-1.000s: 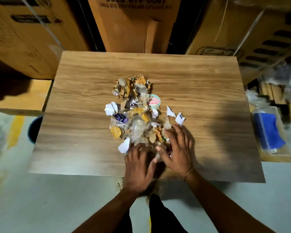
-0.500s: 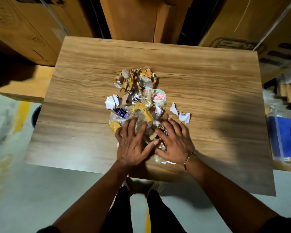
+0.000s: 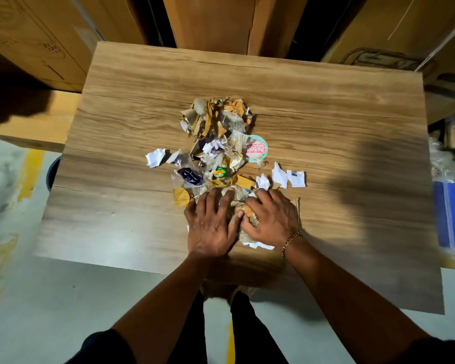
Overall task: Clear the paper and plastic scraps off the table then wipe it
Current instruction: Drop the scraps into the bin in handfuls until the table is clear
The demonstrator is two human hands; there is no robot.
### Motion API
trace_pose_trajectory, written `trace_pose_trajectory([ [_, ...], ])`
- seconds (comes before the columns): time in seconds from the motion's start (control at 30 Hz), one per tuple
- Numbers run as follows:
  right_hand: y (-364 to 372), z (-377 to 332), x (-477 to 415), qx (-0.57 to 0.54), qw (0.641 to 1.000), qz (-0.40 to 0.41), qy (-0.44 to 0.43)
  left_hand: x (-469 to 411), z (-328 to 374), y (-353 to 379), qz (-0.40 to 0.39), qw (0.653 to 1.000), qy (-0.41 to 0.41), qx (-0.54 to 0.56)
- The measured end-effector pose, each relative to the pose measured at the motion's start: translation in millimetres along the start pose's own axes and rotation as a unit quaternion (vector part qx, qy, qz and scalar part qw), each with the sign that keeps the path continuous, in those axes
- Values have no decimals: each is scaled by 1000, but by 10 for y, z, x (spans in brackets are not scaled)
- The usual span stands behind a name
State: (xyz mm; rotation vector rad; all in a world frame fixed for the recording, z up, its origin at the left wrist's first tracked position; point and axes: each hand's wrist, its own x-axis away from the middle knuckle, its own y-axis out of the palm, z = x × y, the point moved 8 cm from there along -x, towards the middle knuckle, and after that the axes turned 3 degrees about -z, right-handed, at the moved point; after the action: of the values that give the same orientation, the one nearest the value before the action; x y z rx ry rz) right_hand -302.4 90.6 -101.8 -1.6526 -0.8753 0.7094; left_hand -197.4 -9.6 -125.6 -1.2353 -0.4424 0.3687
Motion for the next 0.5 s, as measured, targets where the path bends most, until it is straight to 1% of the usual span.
trace_pose_trajectory([
  [0.13, -17, -43, -122, 0, 999, -45, 13, -6, -4, -19, 17, 1000, -10, -3],
  [0.27, -76, -6, -102, -12, 996, -77, 36, -10, -19, -9, 5, 1000, -24, 9],
  [0.33, -136, 52, -48, -46, 995, -60, 63, -23, -35, -13, -12, 999, -31, 21],
  [0.4, -238, 129, 0, -99, 990, -21, 99, -28, -42, -30, -44, 997, -42, 50],
  [0.47, -391, 201, 23, -160, 976, 27, 144, -34, -46, -38, -83, 990, -62, 91],
  [0.5, -458, 237, 39, -186, 968, 51, 163, -35, -44, -69, -85, 989, -67, 104],
])
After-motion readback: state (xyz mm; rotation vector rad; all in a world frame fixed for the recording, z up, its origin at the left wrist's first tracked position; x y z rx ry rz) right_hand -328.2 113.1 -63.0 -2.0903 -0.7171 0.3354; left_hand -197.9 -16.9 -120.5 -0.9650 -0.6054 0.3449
